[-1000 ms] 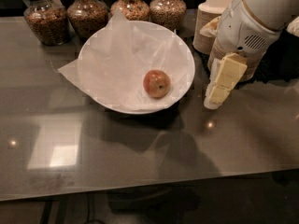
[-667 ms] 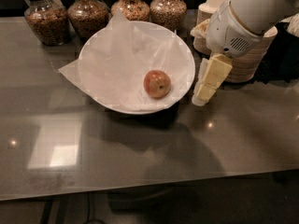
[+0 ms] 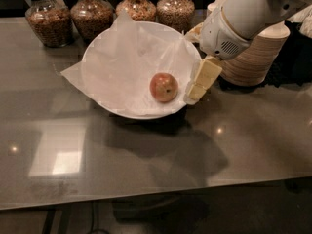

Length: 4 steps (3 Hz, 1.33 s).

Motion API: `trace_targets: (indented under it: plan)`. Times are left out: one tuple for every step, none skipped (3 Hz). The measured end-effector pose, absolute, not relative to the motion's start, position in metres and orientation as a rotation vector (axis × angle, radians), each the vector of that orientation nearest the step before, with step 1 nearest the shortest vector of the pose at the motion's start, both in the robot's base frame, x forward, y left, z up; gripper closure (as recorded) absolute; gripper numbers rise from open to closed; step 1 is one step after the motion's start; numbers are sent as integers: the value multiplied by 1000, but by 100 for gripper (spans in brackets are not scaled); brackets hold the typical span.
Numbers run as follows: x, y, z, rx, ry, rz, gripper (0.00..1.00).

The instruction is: Pick apple from white bowl

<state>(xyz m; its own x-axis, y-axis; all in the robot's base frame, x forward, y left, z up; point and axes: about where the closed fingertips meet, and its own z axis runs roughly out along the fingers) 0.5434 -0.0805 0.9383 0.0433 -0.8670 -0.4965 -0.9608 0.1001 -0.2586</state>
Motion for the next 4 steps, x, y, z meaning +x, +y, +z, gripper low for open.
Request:
trace_targets:
  plan:
    - [549,-70,936,-1783,1823,237,12]
    - [556,-58,937,-1797,1792,241,30]
    - [560,-54,935,-1806,1787,238,28]
    - [566,-53,920,-1808,1806,255,25]
